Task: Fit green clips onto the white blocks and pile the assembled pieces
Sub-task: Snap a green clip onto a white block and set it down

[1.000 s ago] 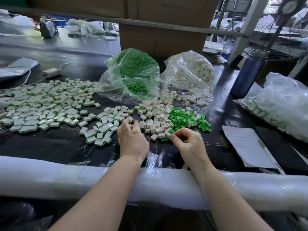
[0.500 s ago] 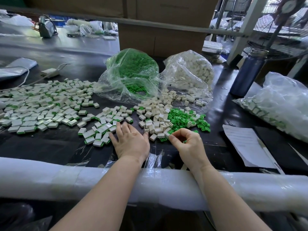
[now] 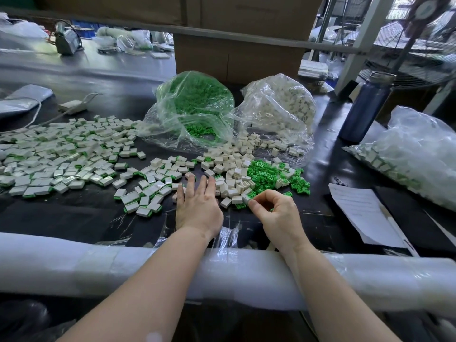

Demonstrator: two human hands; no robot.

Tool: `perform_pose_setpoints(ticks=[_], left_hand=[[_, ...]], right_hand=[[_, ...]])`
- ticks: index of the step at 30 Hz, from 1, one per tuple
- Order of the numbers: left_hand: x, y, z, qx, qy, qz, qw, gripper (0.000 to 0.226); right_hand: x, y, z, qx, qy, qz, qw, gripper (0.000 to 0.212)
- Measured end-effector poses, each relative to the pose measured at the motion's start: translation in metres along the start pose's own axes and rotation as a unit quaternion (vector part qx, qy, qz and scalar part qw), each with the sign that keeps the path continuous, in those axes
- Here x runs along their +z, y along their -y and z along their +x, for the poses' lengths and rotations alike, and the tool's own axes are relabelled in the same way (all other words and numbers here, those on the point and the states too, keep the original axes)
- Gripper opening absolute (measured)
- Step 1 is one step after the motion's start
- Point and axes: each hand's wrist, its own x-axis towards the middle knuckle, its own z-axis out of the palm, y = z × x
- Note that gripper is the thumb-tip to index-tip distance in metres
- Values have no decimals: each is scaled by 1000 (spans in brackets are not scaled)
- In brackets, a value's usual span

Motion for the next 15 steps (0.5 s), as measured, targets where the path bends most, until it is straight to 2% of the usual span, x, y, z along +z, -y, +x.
perform_pose_setpoints(ticks=[9,15], left_hand=[[-4,0,-6,-13,-81,-42,996,40],[-2,-1,-2,5,-7,-14,1000,73]], right_hand=[[1,-3,1,7,-21,-33,999,17],[1,-4,2,7,-33,-75,997,12]])
